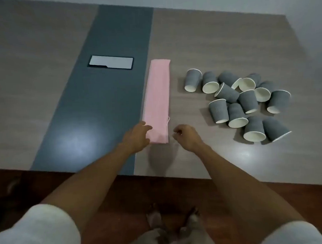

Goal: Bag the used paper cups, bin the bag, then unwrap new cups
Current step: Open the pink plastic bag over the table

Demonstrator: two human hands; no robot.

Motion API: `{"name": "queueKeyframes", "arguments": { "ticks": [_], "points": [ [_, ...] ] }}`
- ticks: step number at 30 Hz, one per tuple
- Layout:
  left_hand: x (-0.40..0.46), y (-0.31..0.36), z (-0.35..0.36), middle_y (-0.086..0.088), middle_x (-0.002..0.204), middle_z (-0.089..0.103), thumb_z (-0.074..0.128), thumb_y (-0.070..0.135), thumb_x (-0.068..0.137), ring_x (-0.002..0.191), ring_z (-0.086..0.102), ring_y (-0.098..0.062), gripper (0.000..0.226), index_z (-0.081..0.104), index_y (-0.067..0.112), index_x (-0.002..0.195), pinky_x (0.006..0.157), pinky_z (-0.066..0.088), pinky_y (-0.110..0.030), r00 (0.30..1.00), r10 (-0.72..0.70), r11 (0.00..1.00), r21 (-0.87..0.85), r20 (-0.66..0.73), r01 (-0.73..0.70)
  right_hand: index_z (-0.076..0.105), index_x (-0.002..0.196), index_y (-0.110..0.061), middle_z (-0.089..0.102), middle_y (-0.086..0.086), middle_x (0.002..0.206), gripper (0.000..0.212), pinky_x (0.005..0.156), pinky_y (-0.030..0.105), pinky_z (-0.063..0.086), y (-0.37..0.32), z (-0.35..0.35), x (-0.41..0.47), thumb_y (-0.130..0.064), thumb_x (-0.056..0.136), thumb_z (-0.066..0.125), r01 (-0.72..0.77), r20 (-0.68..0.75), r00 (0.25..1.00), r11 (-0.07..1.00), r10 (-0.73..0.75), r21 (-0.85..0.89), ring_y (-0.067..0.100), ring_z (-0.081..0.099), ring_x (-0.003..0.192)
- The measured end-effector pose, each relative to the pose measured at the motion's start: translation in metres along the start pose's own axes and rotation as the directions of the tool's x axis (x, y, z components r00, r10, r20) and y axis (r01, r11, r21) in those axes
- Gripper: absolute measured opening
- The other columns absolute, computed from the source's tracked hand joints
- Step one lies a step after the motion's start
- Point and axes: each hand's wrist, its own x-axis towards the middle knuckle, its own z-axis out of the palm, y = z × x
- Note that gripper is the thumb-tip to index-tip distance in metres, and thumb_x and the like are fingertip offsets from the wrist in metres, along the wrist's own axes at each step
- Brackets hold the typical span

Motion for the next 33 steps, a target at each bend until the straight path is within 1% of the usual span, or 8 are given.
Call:
{"name": "queueKeyframes", "arguments": {
  "ticks": [4,9,14,18,21,25,30,33],
  "points": [
    [0.003,-0.014,0.017,-0.006,0.156,0.046,0.061,0.018,0.103,0.139,0.05,-0.028,0.053,0.05,0.02,0.155,0.108,0.046,-0.042,1.0,-0.016,0.998,0.056,-0.005,0.016,0.067,0.073,-0.016,0.071,0.007,0.085,0.013,0.07,0.032,0.051,0.001,0.034,0.005,-0.021,0.086,0.065,-0.149,0.044,0.988,0.988,0.147,0.046,0.027,0.068,0.083],
    [0.007,-0.023,0.035,-0.011,0.136,0.064,0.056,0.009,0.106,0.122,0.062,-0.029,0.03,0.072,0.008,0.13,0.093,0.048,-0.036,0.993,0.006,1.0,-0.005,-0.12,-0.006,0.059,0.063,-0.021,0.063,0.0,0.071,0.029,0.064,0.025,0.039,0.001,0.065,0.011,-0.025,0.086,0.075,-0.204,0.004,0.978,0.955,0.208,0.215,0.016,0.057,0.067],
    [0.007,-0.023,0.024,-0.002,0.108,0.072,0.069,0.023,0.1,0.1,0.068,-0.024,0.013,0.077,0.013,0.101,0.081,0.053,-0.036,0.975,-0.081,0.974,-0.225,-0.206,0.034,0.064,0.068,-0.012,0.067,0.007,0.069,0.025,0.062,0.033,0.05,0.002,0.053,0.011,-0.018,0.092,0.069,-0.224,0.011,0.972,0.918,0.233,0.327,0.022,0.063,0.066],
    [0.012,-0.017,-0.007,-0.002,0.091,0.073,0.075,0.023,0.096,0.086,0.068,-0.02,0.014,0.071,0.012,0.09,0.071,0.047,-0.031,0.943,-0.175,0.883,-0.469,-0.285,0.022,0.063,0.069,-0.009,0.071,0.013,0.067,0.021,0.057,0.032,0.047,0.001,0.017,0.016,-0.017,0.089,0.066,-0.241,-0.053,0.958,0.89,0.282,0.388,0.03,0.068,0.064],
    [0.015,-0.005,-0.037,-0.007,0.082,0.07,0.07,0.016,0.1,0.082,0.072,-0.03,0.019,0.06,0.013,0.084,0.073,0.055,-0.04,0.898,-0.259,0.74,-0.671,-0.356,-0.052,0.061,0.069,-0.011,0.068,0.011,0.065,0.016,0.054,0.032,0.046,-0.004,-0.018,0.019,-0.015,0.085,0.059,-0.231,-0.133,0.939,0.87,0.316,0.435,0.031,0.071,0.064],
    [0.02,0.012,-0.074,-0.012,0.085,0.066,0.064,0.009,0.103,0.077,0.07,-0.026,0.017,0.055,0.007,0.088,0.072,0.063,-0.039,0.819,-0.42,0.549,-0.828,-0.392,-0.114,0.058,0.063,-0.009,0.062,0.012,0.062,0.024,0.055,0.035,0.044,-0.003,-0.059,0.019,-0.009,0.087,0.055,-0.211,-0.218,0.916,0.866,0.338,0.453,0.031,0.066,0.065],
    [0.03,0.021,-0.111,-0.012,0.092,0.066,0.06,-0.004,0.098,0.07,0.066,-0.021,0.019,0.056,0.013,0.091,0.052,0.056,-0.026,0.795,-0.579,0.072,-0.983,-0.18,-0.17,0.064,0.072,-0.007,0.073,0.022,0.079,0.017,0.067,0.052,0.059,0.036,-0.088,0.029,-0.02,0.08,0.057,-0.261,-0.303,0.862,0.868,0.406,0.422,0.044,0.072,0.08],
    [0.031,0.033,-0.116,-0.013,0.083,0.063,0.05,-0.011,0.091,0.069,0.057,-0.024,0.021,0.062,0.006,0.089,0.052,0.047,-0.026,0.838,-0.536,0.018,-0.994,-0.101,-0.108,0.066,0.079,-0.006,0.073,0.026,0.091,0.014,0.078,0.051,0.06,0.019,-0.1,0.007,-0.017,0.086,0.06,-0.264,-0.348,0.847,0.887,0.401,0.378,0.043,0.071,0.09]
  ]
}}
